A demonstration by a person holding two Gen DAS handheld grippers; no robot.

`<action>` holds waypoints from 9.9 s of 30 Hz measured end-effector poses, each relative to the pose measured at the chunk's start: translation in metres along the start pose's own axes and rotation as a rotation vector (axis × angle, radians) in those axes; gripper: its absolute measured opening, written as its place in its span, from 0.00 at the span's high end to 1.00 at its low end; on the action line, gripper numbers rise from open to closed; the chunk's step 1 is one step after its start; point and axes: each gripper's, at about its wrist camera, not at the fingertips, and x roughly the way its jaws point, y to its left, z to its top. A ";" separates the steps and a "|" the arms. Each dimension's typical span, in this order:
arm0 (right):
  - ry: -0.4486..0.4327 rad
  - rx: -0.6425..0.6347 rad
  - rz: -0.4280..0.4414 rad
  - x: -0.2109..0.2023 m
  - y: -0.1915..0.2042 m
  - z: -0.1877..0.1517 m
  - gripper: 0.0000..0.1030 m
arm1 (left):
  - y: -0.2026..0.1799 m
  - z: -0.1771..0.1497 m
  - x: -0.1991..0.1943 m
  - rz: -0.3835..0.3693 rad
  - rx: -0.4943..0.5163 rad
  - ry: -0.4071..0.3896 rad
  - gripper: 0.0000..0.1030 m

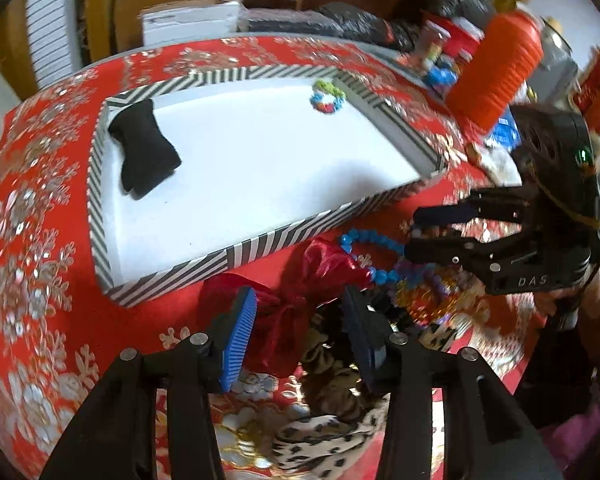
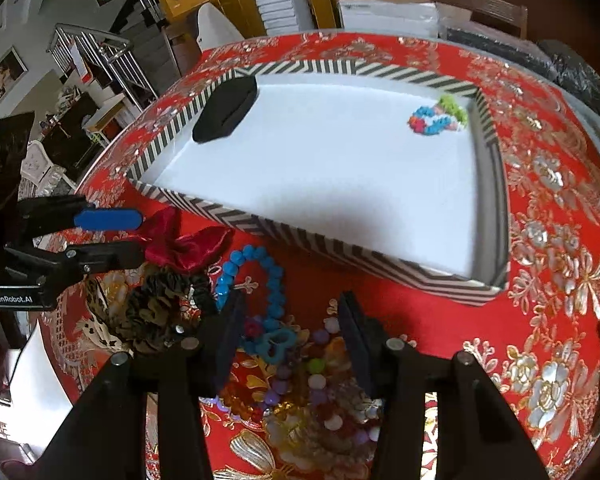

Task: Organize jewelry
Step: 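Grasp the red satin bow with the left gripper while the right grasps the blue bead bracelet, then lower the red bow into the tray with the left gripper while the right releases the blue bracelet there, then move both open grippers back to the jewelry pile, then grasp the brown scrunchie with the left gripper while the right grasps the black bead bracelet, then carry the brown scrunchie over the tray with the left gripper while the right lowers the black bracelet in, then open the left gripper over the tray while the right opens to release the black bracelet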

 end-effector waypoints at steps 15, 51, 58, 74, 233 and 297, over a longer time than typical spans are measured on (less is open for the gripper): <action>0.016 -0.152 -0.119 0.023 0.017 0.009 0.90 | 0.012 0.007 0.031 -0.042 0.087 0.101 0.68; -0.283 -0.002 0.001 -0.102 -0.009 0.034 0.92 | 0.019 0.012 -0.053 0.165 -0.190 -0.216 0.97; -0.268 0.016 -0.042 -0.097 -0.026 0.050 0.92 | 0.034 0.021 -0.047 0.222 -0.254 -0.219 0.97; -0.201 0.039 -0.029 -0.057 -0.042 0.073 0.92 | 0.062 0.039 -0.018 0.270 -0.358 -0.182 0.97; -0.282 0.138 -0.082 -0.069 -0.067 0.043 0.97 | 0.008 0.056 -0.052 0.243 -0.232 -0.269 0.97; -0.180 0.125 -0.213 -0.017 -0.074 0.051 0.58 | 0.086 0.138 0.043 0.303 -0.396 -0.195 0.76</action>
